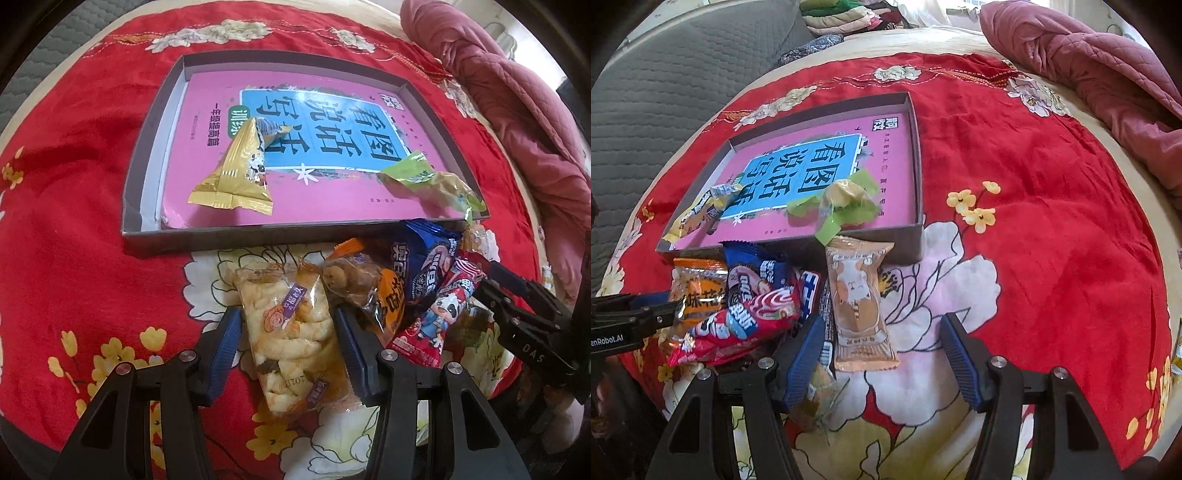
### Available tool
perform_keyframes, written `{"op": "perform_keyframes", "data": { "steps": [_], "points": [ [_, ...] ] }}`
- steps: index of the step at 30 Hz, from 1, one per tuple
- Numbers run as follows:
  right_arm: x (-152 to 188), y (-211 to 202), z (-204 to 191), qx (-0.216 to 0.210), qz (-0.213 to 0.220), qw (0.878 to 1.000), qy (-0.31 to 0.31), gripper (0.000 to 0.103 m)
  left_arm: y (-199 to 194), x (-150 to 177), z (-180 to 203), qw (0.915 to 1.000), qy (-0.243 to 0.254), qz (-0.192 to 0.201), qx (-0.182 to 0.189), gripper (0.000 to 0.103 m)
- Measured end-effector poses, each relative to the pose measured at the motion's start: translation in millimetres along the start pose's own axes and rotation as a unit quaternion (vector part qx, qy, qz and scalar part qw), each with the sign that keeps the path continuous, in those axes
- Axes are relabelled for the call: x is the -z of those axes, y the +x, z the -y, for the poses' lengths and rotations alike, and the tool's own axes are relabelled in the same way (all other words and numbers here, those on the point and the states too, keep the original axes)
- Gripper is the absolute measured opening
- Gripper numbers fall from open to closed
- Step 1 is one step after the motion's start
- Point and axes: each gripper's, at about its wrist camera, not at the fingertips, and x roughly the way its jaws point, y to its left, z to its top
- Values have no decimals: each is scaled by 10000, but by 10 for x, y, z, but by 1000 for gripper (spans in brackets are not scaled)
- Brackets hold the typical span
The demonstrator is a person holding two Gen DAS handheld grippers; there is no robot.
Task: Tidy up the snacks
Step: 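Close left tool on clear cracker bag while right tool grasps tan pastry packet, then lift the cracker bag and pastry packet up from the pile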
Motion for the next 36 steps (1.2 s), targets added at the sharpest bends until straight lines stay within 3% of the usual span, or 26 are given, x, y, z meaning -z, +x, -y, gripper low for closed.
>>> {"op": "perform_keyframes", "data": {
  "steps": [3, 7, 22, 29, 36],
  "points": [
    [-23, 14, -2, -7, 37, 10000, -3, 60, 17, 4, -39, 10000, -54, -11, -42, 62],
    [-54, 15, 5, -68, 85, 9999, 6, 52, 28, 16, -119, 9997, -223, -19, 89, 62],
    [-104, 122, -58, -24, 66, 9999, -143, 27, -111, 63, -274, 9995, -291, 89, -112, 62],
    [-130, 126, -41, -170, 89, 9998, -55, 23, -8, 95, -282, 9985, -530, -103, 30, 62],
    [-143, 57, 62, -414, 163, 9986, 274, 23, 67, 148, -165, 9990, -344, -141, -238, 62]
  ]
}}
